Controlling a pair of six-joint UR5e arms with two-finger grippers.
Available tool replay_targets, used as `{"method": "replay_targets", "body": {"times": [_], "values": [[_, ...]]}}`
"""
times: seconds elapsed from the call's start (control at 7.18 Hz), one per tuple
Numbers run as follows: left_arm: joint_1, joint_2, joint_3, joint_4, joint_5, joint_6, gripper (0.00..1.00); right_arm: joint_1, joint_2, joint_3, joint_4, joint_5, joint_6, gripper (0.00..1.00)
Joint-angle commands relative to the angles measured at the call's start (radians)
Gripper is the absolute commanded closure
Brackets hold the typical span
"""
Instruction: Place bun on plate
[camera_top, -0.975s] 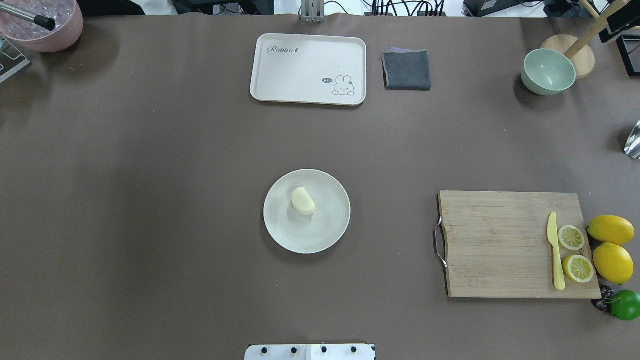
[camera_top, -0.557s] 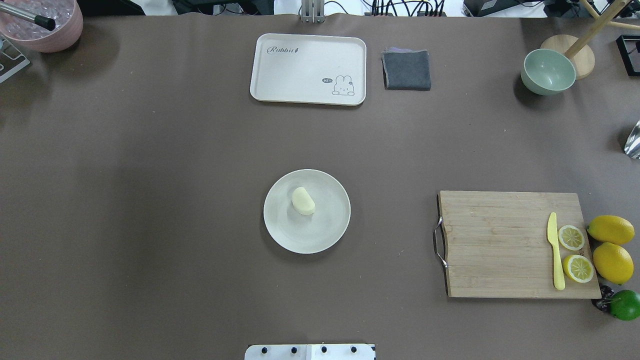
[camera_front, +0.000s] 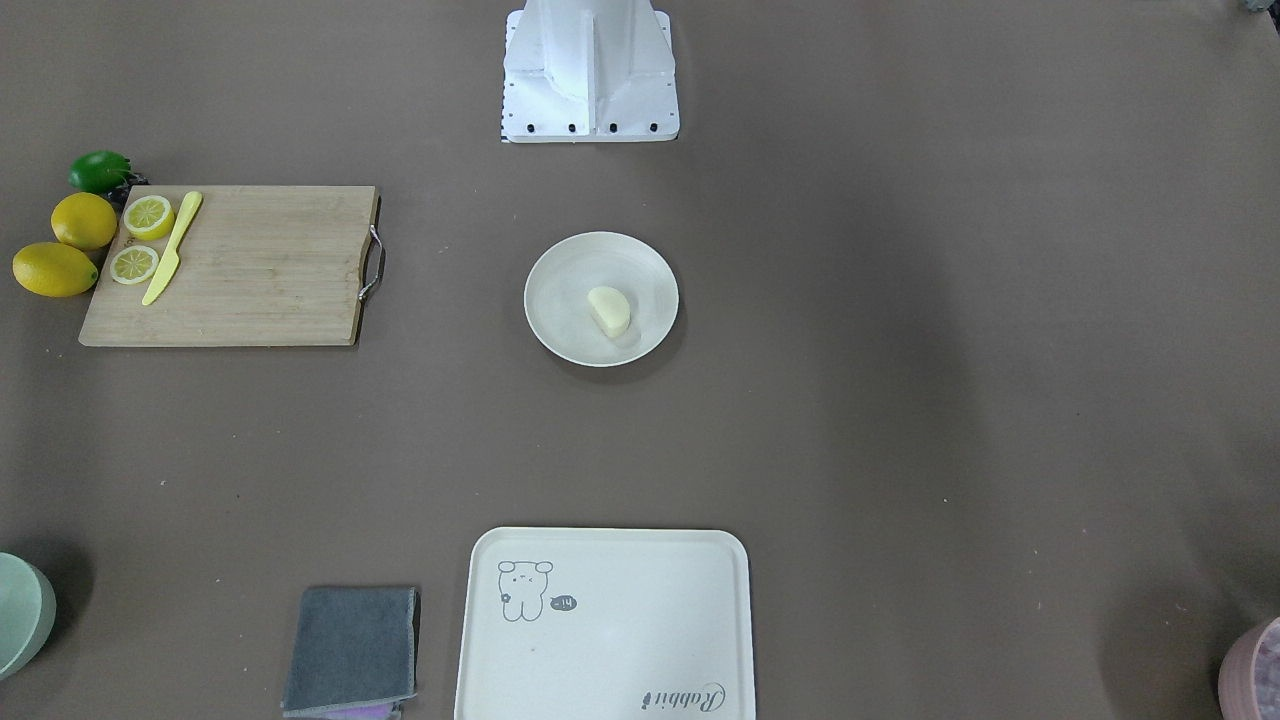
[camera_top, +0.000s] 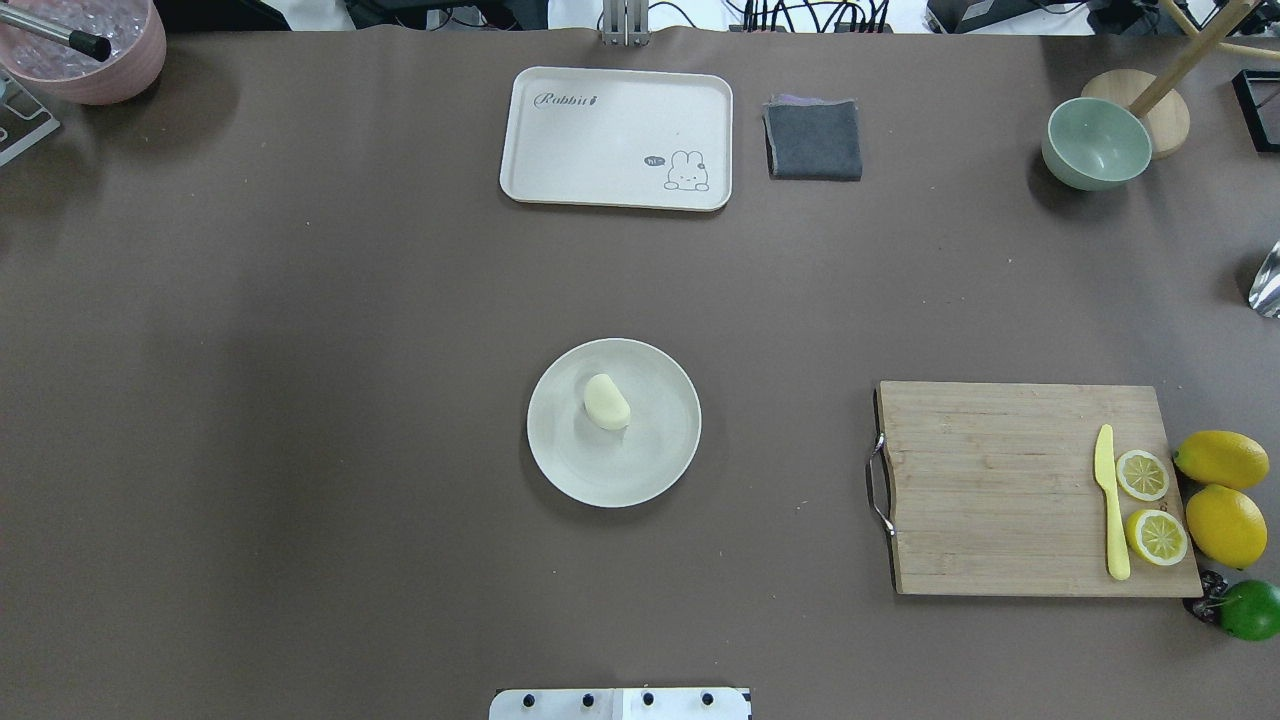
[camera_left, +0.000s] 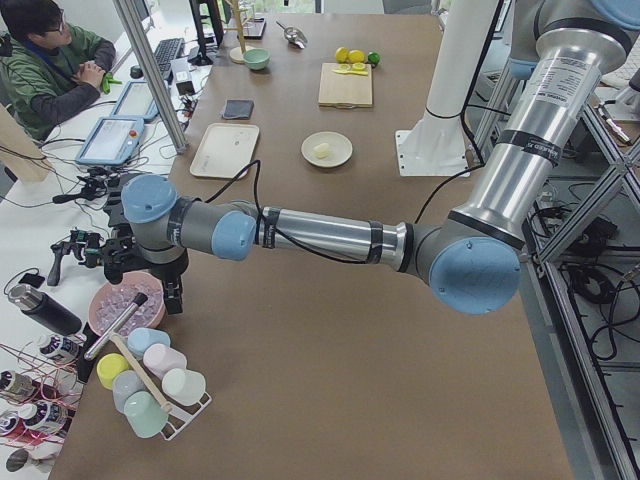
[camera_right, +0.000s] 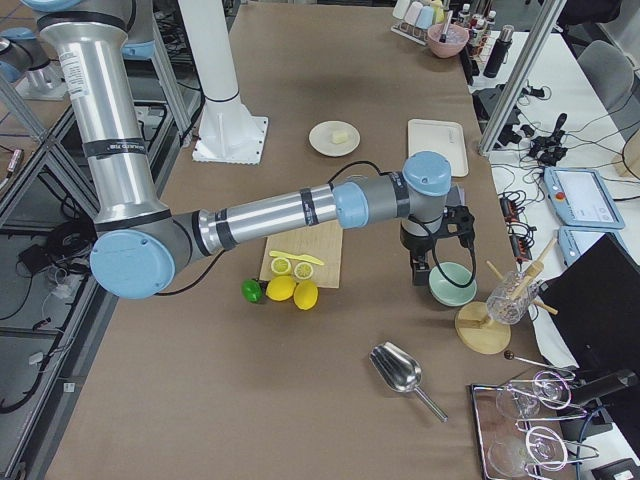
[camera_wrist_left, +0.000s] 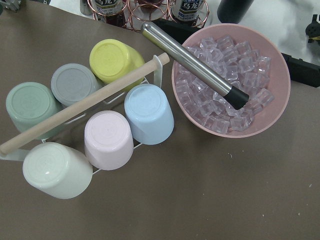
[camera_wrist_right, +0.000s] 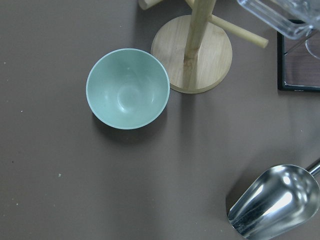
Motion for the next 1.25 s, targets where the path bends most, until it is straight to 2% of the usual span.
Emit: {"method": "replay_targets", "body": {"times": [0.0,0.42,0.56,0.7,0.84,1.11], "values": [[-0.003,0.017,-0.007,0.003,0.000,0.002,0.02,0.004,-0.041,0.055,-0.003,0.017,0.006,0.00],[-0.003,0.035,-0.010,-0.003,-0.002,0.002,0.02,0.004,-0.038,0.062,-0.002,0.028,0.008,0.00],[-0.001,0.029,-0.009,0.001,-0.001,0.002,0.02,-0.008,-0.028,0.037,-0.002,0.016,0.006,0.00],[-0.001,0.022,-0.007,0.003,-0.001,0.002,0.02,-0.010,0.039,-0.046,0.001,0.015,-0.001,0.00],[0.001,0.019,-0.006,0.003,-0.001,0.002,0.02,-0.011,0.057,-0.083,0.004,0.015,-0.005,0.00],[0.002,0.019,-0.012,0.003,-0.001,0.002,0.02,-0.008,0.067,-0.083,0.003,0.017,-0.002,0.00]]}}
